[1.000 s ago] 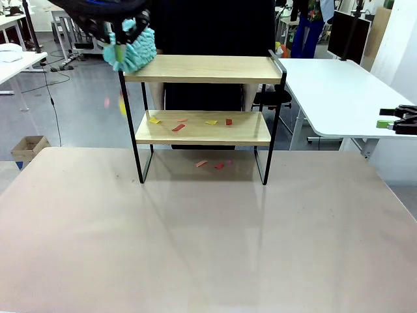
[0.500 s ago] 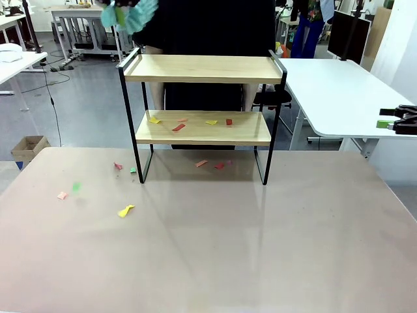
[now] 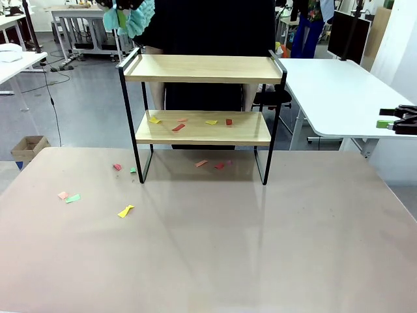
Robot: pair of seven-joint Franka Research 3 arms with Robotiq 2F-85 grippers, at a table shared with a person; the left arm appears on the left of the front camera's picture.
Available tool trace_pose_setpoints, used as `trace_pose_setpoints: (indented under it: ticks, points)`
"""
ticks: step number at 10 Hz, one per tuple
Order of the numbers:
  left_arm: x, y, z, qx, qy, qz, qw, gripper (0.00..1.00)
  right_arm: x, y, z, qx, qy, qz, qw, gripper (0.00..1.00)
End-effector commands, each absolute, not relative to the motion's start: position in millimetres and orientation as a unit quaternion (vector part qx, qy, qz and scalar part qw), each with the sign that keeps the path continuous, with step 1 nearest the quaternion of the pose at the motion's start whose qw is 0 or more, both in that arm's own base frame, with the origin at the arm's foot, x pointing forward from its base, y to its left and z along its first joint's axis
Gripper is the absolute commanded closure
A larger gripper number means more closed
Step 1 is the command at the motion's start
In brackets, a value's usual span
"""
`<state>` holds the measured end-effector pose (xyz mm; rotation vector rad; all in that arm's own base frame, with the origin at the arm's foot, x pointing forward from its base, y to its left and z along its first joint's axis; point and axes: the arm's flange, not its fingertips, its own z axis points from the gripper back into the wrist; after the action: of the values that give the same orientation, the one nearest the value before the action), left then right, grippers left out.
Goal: Clean the shelf.
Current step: Clean the specific section of the Shelf indicated by the human with the Duster.
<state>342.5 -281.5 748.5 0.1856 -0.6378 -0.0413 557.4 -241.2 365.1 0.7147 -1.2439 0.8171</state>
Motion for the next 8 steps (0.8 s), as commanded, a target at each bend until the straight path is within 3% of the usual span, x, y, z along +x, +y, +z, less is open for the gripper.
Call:
trace_pose_setpoints:
  ticks: [1,5,8]
  points:
    - [340.0,-274.4,759.1,0.052,-0.312,-0.068,0.946,0.87,558.1,-239.5,367.5,0.318,-0.555,0.365,0.677,0.0]
    - [341.8,-197.0,771.2,-0.001,-0.288,-0.18,0.941,0.87,558.1,-239.5,367.5,0.318,-0.555,0.365,0.677,0.0]
    - [339.9,-174.1,775.9,-0.112,-0.265,-0.338,0.896,0.87,558.1,-239.5,367.5,0.318,-0.555,0.365,0.677,0.0]
